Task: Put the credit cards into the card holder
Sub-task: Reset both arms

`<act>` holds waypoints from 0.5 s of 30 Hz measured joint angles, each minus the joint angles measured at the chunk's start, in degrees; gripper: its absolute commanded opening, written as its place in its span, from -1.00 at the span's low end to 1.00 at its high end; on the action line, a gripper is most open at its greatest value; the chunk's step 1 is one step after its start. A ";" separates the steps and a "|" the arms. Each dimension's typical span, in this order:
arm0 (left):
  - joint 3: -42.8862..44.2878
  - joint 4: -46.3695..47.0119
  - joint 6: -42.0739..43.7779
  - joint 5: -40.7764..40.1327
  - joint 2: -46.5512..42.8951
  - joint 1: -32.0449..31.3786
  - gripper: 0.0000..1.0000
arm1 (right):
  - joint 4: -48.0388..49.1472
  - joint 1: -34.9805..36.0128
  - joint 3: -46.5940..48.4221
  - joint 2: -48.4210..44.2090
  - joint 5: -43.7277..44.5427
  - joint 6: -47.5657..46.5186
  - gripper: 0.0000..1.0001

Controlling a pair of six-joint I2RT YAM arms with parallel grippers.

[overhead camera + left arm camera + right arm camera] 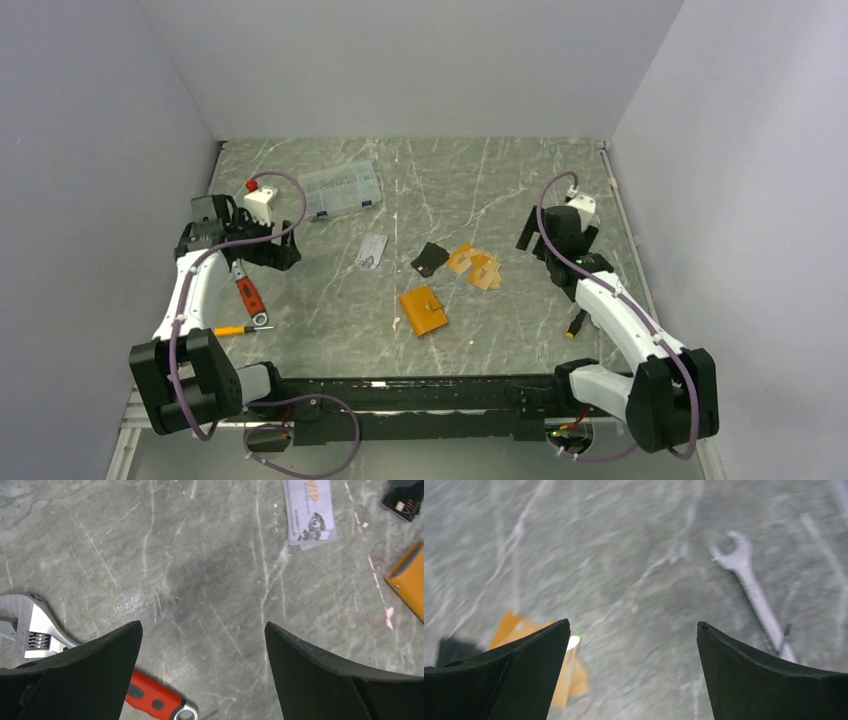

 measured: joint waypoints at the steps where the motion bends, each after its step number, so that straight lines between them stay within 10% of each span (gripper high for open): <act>1: -1.68 2.19 -0.76 -0.02 -0.07 0.61 0.99 | 1.90 -1.60 -1.07 0.66 1.99 -0.48 1.00; 15: -19.67 37.73 -9.40 3.10 8.39 2.49 0.99 | 37.88 -12.15 -20.22 4.85 19.91 -4.44 0.99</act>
